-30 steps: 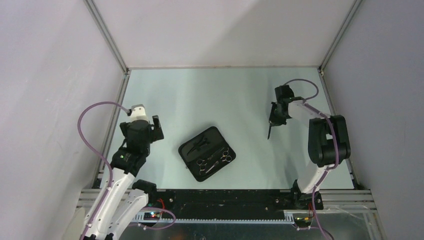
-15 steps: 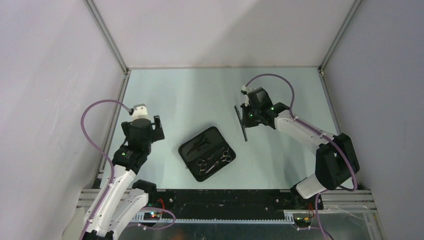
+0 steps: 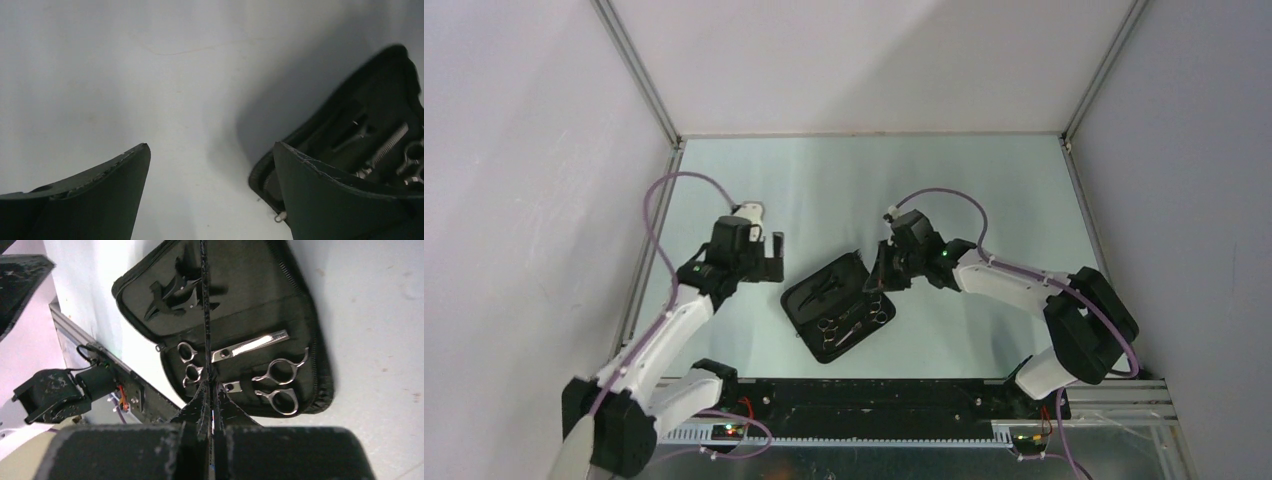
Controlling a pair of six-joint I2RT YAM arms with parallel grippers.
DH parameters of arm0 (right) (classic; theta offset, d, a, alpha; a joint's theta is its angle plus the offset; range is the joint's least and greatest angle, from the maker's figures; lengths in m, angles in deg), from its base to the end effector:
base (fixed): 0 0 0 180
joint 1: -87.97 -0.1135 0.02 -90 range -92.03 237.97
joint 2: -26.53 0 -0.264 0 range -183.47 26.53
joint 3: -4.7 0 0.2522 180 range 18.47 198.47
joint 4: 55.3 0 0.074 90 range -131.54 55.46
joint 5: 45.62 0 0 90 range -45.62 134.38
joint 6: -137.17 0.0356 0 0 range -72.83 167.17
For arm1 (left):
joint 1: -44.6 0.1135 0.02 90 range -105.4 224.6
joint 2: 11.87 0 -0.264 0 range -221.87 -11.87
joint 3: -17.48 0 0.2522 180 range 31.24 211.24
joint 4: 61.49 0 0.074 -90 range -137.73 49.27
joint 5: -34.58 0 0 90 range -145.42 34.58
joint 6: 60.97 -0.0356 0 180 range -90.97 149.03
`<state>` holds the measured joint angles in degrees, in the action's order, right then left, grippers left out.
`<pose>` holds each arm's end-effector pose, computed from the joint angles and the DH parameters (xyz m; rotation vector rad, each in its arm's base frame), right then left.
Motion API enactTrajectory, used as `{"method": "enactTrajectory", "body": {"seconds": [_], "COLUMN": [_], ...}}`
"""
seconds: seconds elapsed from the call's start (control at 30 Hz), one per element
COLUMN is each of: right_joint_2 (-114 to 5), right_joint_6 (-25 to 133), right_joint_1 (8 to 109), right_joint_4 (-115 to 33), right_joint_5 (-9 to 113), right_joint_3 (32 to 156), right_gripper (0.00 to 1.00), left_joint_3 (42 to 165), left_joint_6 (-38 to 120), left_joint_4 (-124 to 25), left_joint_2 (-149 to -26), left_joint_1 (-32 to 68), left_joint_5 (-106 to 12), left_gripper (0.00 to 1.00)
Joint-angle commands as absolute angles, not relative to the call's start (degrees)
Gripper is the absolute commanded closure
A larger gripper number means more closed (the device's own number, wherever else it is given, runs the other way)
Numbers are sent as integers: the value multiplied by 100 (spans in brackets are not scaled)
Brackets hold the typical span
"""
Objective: Sort the hair-cutting tools
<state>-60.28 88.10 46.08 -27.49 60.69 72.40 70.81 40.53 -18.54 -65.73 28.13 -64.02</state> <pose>0.2297 0.2194 0.2155 -0.1685 2.5930 0.9562 0.1892 -0.0504 0.2492 0.0257 2.3200 -0.0717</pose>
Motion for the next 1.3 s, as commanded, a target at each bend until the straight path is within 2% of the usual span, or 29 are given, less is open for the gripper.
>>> {"method": "enactTrajectory", "body": {"seconds": [0.0, 0.23, 0.37, 0.47, 0.63, 0.77, 0.87, 1.0, 1.03, 1.07, 1.17, 1.23, 1.27], "right_joint_2": [-6047, -5787, -5609, -5515, -5405, -5368, -5361, -5355, -5350, -5353, -5369, -5390, -5390], "right_joint_6": [9208, 9246, 9153, 9057, 9000, 8974, 8971, 8969, 8970, 8970, 8990, 9007, 9011], "right_joint_1": [4462, 4414, 4423, 4433, 4517, 4574, 4587, 4587, 4592, 4602, 4605, 4617, 4621], "right_joint_4": [-3330, -3495, -3403, -3314, -3258, -3246, -3223, -3215, -3214, -3229, -3265, -3278, -3289], "right_joint_5": [6251, 6185, 6038, 5959, 5943, 5957, 5950, 5937, 5927, 5929, 5940, 5941, 5941], "right_joint_3": [7109, 6768, 6692, 6648, 6578, 6543, 6532, 6516, 6519, 6522, 6522, 6522, 6522], "right_gripper": [100, 100, 100, 100, 100, 100, 100, 100, 100, 100, 100, 100, 100], "left_joint_3": [7832, 9027, 9575, 9762, 10079, 10406, 10578, 10662, 10677, 10699, 10679, 10611, 10566], "left_joint_6": [3376, 2851, 2729, 2766, 2865, 3020, 3066, 3122, 3155, 3170, 3313, 3491, 3571], "left_joint_4": [-1825, -1555, -1337, -1327, -1500, -1462, -1436, -1517, -1522, -1533, -1620, -1724, -1798], "left_joint_2": [-7437, -9365, -10159, -10512, -10948, -11413, -11693, -11814, -11822, -11830, -11782, -11647, -11602], "left_joint_1": [2232, 1730, 1705, 1692, 1673, 1636, 1617, 1584, 1572, 1558, 1551, 1555, 1570], "left_joint_5": [-5300, -4787, -4353, -3944, -3401, -3225, -3197, -3095, -3078, -3074, -3084, -3210, -3375], "left_gripper": [0, 6, 13, 20, 26, 30, 37, 53, 62, 67, 89, 98, 99]}}
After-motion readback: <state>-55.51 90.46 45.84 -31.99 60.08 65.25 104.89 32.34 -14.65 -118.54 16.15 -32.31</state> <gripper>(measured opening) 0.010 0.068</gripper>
